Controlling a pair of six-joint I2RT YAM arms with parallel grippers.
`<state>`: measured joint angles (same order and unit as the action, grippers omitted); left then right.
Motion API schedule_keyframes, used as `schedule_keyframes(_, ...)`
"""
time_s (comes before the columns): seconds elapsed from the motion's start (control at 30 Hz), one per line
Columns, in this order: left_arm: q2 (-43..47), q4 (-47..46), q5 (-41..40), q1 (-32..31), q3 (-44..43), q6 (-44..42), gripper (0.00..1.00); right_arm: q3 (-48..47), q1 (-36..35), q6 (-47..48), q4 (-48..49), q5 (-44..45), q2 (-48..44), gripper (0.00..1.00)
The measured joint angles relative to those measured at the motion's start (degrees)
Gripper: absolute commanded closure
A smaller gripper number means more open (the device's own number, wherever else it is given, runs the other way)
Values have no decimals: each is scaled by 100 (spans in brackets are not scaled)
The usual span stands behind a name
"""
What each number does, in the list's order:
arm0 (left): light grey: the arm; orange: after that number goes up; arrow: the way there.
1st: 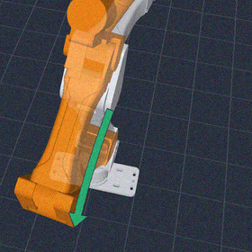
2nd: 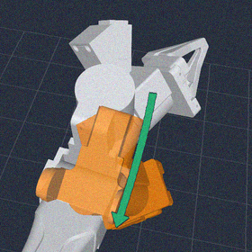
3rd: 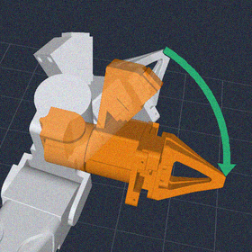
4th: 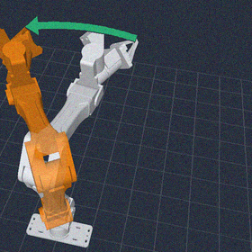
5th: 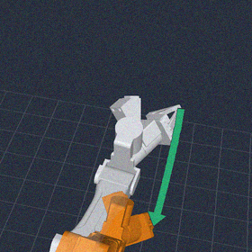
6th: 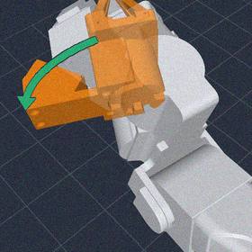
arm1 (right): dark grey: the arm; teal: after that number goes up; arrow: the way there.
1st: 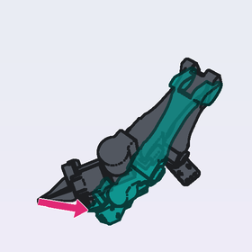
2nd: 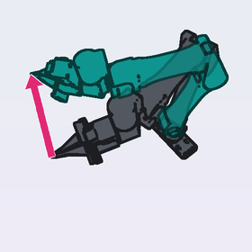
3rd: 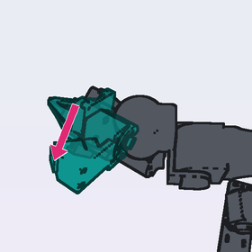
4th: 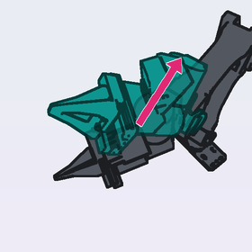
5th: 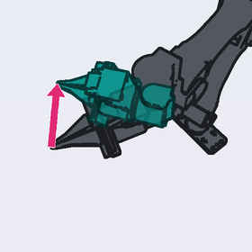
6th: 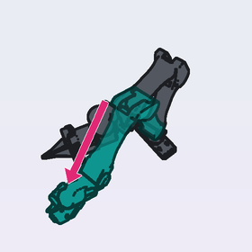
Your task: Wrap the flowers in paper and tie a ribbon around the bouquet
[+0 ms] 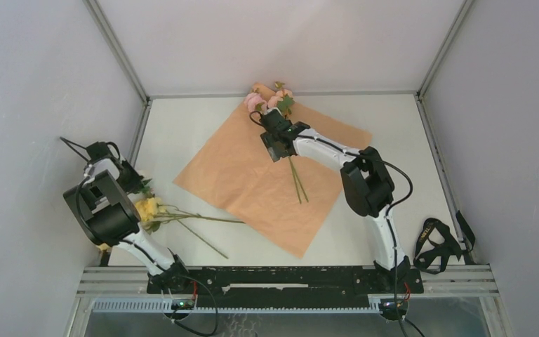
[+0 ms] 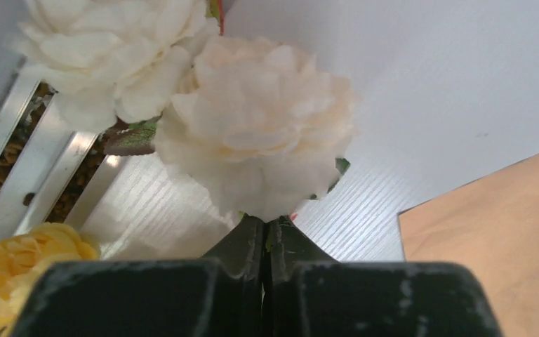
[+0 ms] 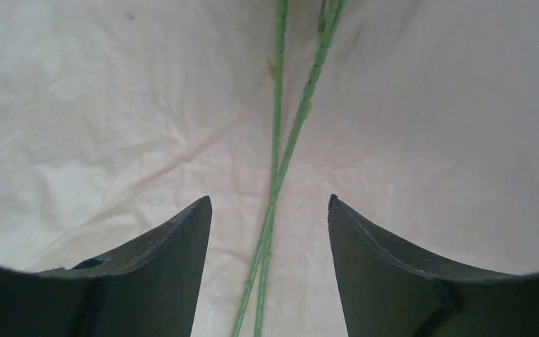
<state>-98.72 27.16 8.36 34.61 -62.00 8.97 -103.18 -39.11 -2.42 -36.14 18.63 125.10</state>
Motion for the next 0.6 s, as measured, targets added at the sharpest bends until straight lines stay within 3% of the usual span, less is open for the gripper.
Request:
schedule_keyframes(0.13, 76, -17, 15, 0, 7, 22, 100, 402, -258, 66, 107, 81, -496, 30)
schedule_keyframes(0.3, 1104, 94, 501, 2, 17, 111, 100, 885, -662, 101, 326, 118, -1152, 27)
schedule_keyframes(0.47, 2721, 81, 1222, -13, -15, 299, 100, 1486, -1115, 153, 850, -472, -1910, 9)
schedule_keyframes(0.5, 3023, 63, 1416, -13, -35, 356, 100, 1561, -1217, 173, 986, -638, -2017, 2)
schedule_keyframes(0.6, 3652, -26, 2074, -39, -109, 608, 100, 1716, -1637, 297, 1558, -1429, -2308, 1)
